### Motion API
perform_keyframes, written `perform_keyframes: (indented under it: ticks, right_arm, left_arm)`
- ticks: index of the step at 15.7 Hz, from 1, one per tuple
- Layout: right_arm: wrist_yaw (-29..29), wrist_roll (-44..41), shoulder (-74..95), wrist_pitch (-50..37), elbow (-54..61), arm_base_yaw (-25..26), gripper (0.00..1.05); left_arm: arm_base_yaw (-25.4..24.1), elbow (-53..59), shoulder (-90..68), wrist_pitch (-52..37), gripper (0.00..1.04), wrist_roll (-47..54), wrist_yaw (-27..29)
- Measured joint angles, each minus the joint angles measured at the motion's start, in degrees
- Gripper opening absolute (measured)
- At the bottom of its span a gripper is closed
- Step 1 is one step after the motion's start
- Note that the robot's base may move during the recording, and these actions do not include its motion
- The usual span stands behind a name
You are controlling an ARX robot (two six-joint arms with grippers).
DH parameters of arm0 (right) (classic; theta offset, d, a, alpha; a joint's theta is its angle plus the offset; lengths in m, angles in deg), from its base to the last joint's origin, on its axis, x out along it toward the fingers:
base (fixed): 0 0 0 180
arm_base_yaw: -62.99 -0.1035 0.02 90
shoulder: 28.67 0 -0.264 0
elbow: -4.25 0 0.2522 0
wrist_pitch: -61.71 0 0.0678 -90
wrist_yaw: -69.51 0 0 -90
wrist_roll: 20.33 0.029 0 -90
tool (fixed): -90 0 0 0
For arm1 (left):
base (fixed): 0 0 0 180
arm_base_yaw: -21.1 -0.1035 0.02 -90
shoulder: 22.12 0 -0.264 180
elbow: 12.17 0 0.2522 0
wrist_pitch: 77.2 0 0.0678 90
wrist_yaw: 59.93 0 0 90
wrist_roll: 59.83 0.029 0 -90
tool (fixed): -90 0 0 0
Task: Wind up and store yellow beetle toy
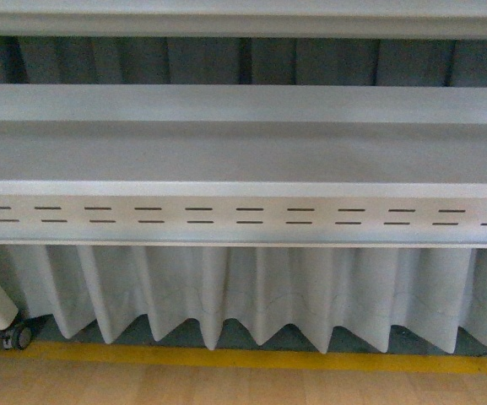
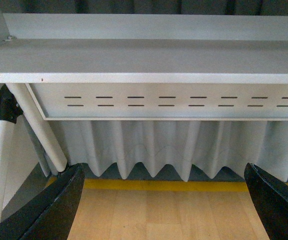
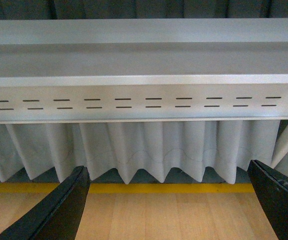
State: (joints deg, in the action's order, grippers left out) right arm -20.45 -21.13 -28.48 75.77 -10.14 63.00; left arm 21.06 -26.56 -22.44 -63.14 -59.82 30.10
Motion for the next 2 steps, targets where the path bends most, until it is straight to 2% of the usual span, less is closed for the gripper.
perform_keyframes:
  ticks: [2]
  right_arm:
    - [0.0, 0.0, 0.0, 0.0, 0.0, 0.0, 0.98]
  left_arm:
    - [0.0, 0.0, 0.0, 0.0, 0.98, 0.0, 0.0]
